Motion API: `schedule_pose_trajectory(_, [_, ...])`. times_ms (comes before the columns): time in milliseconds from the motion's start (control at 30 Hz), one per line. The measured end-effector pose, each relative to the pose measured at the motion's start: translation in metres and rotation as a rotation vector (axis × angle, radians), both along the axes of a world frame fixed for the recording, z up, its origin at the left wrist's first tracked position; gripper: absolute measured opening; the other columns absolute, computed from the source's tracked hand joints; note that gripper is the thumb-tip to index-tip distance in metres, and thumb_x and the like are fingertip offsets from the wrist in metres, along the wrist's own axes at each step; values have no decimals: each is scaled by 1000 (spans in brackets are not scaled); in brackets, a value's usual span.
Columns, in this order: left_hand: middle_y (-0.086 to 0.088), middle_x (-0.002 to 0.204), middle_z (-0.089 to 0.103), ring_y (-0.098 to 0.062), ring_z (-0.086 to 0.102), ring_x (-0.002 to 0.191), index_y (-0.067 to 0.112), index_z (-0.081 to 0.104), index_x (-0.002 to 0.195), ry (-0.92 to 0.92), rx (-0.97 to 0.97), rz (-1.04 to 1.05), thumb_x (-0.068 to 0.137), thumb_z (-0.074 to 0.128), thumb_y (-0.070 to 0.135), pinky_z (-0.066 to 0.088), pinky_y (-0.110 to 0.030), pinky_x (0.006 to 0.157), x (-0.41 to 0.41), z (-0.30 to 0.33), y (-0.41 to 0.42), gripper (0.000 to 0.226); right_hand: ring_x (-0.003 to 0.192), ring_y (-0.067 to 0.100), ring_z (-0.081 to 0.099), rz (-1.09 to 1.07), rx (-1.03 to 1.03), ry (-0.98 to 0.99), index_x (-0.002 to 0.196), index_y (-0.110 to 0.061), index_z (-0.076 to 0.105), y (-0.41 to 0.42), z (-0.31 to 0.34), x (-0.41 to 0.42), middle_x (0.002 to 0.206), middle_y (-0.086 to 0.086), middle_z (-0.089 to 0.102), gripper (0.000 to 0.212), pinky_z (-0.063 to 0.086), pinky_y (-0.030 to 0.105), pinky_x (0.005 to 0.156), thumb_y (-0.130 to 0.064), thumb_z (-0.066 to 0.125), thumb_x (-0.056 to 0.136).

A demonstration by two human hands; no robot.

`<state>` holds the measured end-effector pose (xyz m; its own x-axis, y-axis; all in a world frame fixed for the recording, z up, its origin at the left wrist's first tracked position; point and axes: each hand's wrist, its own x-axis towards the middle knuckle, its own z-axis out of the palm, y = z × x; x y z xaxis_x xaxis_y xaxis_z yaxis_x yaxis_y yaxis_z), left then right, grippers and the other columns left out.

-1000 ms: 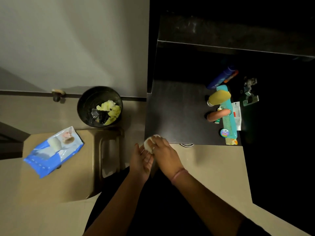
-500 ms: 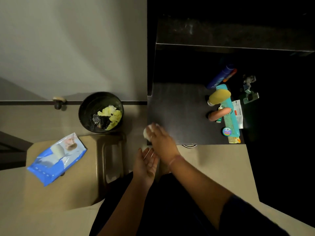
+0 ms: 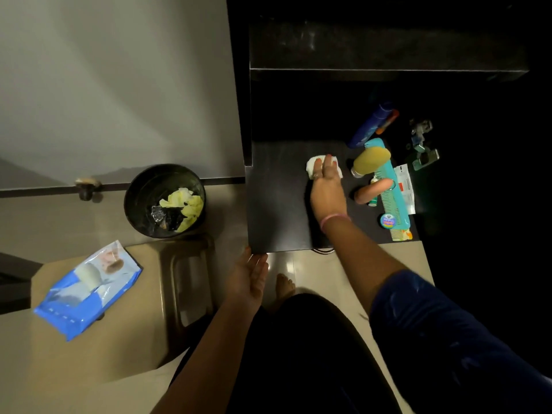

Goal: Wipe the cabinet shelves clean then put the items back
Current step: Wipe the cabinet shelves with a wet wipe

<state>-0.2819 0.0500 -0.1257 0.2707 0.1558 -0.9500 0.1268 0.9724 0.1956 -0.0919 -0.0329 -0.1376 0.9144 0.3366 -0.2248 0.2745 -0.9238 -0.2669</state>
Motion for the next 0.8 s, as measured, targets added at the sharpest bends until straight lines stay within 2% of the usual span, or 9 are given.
schedule_pose_trajectory(67, [-14, 119, 62, -21, 64, 95, 8, 54, 124, -20, -15, 2, 95, 52, 20, 53, -31, 83, -1, -2, 0, 32, 146, 33, 0, -8, 8, -44, 149, -2, 9, -19, -2, -37, 157, 21, 1, 60, 20, 34, 116, 12, 25, 92])
schedule_pose_trajectory(200, [-15, 122, 61, -20, 66, 84, 7, 59, 110, -43, -42, 21, 95, 52, 21, 58, -30, 64, -1, -4, 0, 21, 146, 33, 2, -48, -39, 10, 149, -4, 11, -54, 0, -90, 158, 17, 2, 68, 17, 38, 118, 14, 38, 90])
schedule_pose_trajectory(300, [-15, 126, 59, -19, 66, 82, 6, 56, 123, -47, -43, 54, 94, 53, 20, 59, -26, 57, 0, -6, -2, 32, 146, 31, 6, -35, -96, 60, 149, -5, 12, -56, 5, -95, 158, 16, 3, 63, 18, 34, 117, 8, 39, 93])
schedule_pose_trajectory(367, [-16, 129, 58, -19, 66, 82, 7, 51, 130, -57, -45, 67, 95, 52, 23, 59, -26, 58, 0, -6, -4, 39, 146, 31, 9, 7, -139, 77, 148, -4, 14, -51, 9, -80, 157, 17, 4, 57, 20, 32, 116, 3, 35, 96])
schedule_pose_trajectory(433, [-16, 129, 58, -19, 66, 81, 6, 51, 130, -54, -39, 52, 95, 51, 26, 57, -29, 65, 1, -6, -7, 40, 145, 33, 10, 2, -135, 34, 146, -1, 13, -42, 8, -56, 156, 22, 6, 52, 19, 33, 117, 3, 29, 96])
schedule_pose_trajectory(533, [-14, 118, 64, -19, 70, 76, 5, 54, 125, -51, -25, 27, 95, 51, 28, 58, -30, 65, 0, -10, -8, 38, 143, 37, 11, -121, -68, -59, 144, 8, 12, -24, 11, -20, 151, 30, 14, 48, 8, 38, 120, 6, 21, 96])
schedule_pose_trajectory(600, [-12, 104, 67, -18, 71, 75, 6, 55, 125, -56, -13, 19, 95, 52, 28, 60, -28, 62, -1, -10, -9, 37, 142, 39, 15, -224, 24, -39, 141, 13, 15, -13, 12, -13, 149, 31, 19, 46, 11, 42, 119, 6, 23, 96])
schedule_pose_trajectory(700, [-9, 99, 66, -16, 68, 81, 7, 53, 129, -78, -14, 27, 95, 51, 26, 58, -26, 64, -1, -9, -9, 39, 142, 37, 17, -167, 67, -29, 141, 10, 23, -9, 5, -41, 151, 25, 20, 49, 16, 42, 117, 3, 32, 94])
schedule_pose_trajectory(800, [-8, 85, 71, -13, 71, 65, 7, 53, 129, -85, -39, 24, 95, 50, 25, 58, -25, 61, -1, -9, -8, 38, 145, 34, 10, -11, 19, -18, 146, 4, 17, -43, -4, -81, 155, 24, 11, 55, 9, 36, 119, 9, 30, 93])
